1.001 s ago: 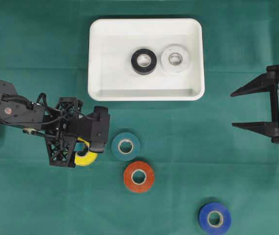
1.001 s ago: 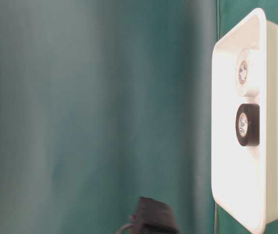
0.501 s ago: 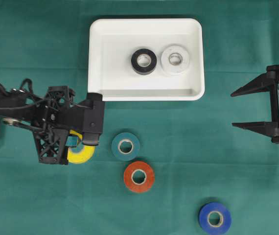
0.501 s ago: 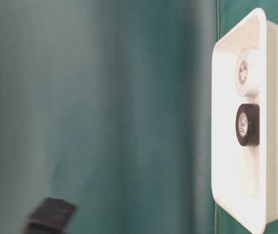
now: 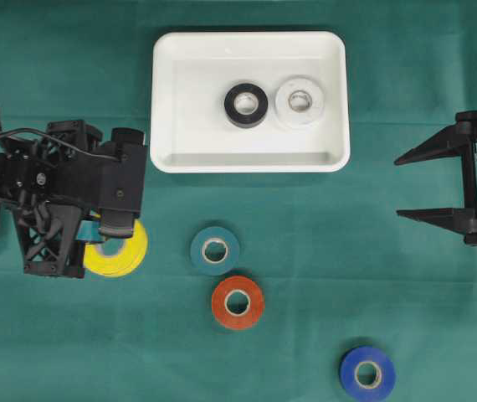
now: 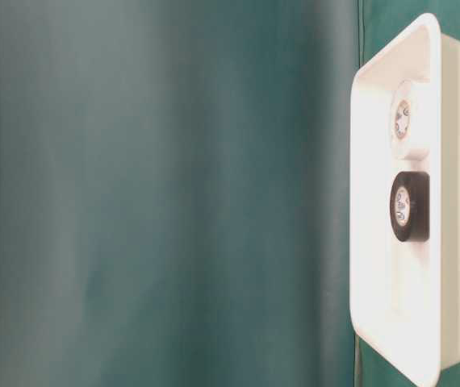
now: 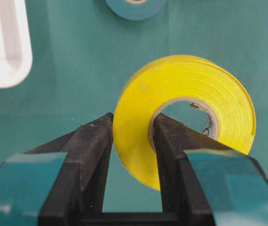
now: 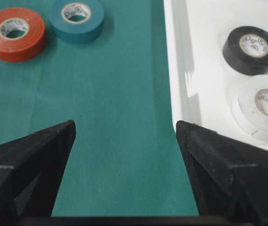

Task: Pick up the tape from a random location and place it into the white case.
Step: 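Lower the left gripper and pinch the yellow tape roll's rim, then lift the yellow tape with the left gripper and carry it up to the tray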

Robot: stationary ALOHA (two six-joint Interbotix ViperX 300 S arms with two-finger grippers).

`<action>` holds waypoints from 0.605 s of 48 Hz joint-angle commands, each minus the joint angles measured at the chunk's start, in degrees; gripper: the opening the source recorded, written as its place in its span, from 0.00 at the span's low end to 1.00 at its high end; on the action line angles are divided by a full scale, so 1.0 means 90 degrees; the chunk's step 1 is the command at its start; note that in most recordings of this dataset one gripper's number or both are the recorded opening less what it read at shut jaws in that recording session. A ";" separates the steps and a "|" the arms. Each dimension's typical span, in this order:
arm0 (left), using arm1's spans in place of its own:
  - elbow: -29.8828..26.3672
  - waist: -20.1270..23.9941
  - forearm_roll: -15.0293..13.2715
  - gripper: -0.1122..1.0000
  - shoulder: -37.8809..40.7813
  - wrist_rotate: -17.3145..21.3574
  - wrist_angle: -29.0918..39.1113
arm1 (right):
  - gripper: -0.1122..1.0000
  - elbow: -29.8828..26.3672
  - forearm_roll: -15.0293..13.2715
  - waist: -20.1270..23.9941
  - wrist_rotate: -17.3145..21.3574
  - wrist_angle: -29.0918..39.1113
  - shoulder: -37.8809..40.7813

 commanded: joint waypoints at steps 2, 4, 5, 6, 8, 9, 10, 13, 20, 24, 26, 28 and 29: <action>-0.0166 -0.0020 0.0020 0.29 -0.0146 -0.0010 0.0010 | 0.87 -0.0166 0.0010 0.0010 0.0000 -0.0020 0.0020; -0.0156 -0.0020 0.0020 0.29 -0.0156 -0.0010 0.0010 | 0.87 -0.0166 0.0010 0.0010 0.0000 -0.0029 0.0020; -0.0156 -0.0020 0.0020 0.29 -0.0156 -0.0010 0.0010 | 0.87 -0.0166 0.0010 0.0010 0.0000 -0.0020 0.0010; -0.0156 -0.0020 0.0020 0.29 -0.0156 -0.0010 0.0010 | 0.87 -0.0166 0.0010 0.0010 0.0000 -0.0020 0.0020; -0.0156 -0.0020 0.0020 0.29 -0.0156 -0.0010 0.0010 | 0.87 -0.0166 0.0020 0.0010 0.0000 -0.0020 0.0020; -0.0156 -0.0020 0.0020 0.29 -0.0156 -0.0010 0.0010 | 0.87 -0.0166 0.0010 0.0010 0.0000 -0.0020 0.0020; -0.0156 -0.0020 0.0020 0.29 -0.0156 -0.0010 0.0010 | 0.87 -0.0166 0.0020 0.0010 0.0000 -0.0020 0.0010; -0.0156 -0.0020 0.0020 0.29 -0.0156 -0.0010 0.0010 | 0.87 -0.0166 0.0020 0.0010 0.0000 -0.0020 0.0020; -0.0137 -0.0020 0.0020 0.29 -0.0156 -0.0010 -0.0010 | 0.87 -0.0166 0.0020 0.0010 0.0000 -0.0020 0.0010; -0.0137 -0.0020 0.0020 0.29 -0.0156 -0.0010 -0.0039 | 0.87 -0.0166 0.0010 0.0010 0.0000 -0.0020 0.0020; -0.0127 -0.0020 0.0020 0.29 -0.0156 -0.0010 -0.0059 | 0.87 -0.0166 0.0020 0.0010 0.0000 -0.0020 0.0020; -0.0127 -0.0020 0.0020 0.29 -0.0156 -0.0010 -0.0068 | 0.87 -0.0166 0.0020 0.0010 0.0000 -0.0020 0.0010; -0.0137 -0.0020 0.0020 0.29 -0.0156 -0.0010 -0.0068 | 0.87 -0.0166 0.0020 0.0010 0.0000 -0.0020 0.0020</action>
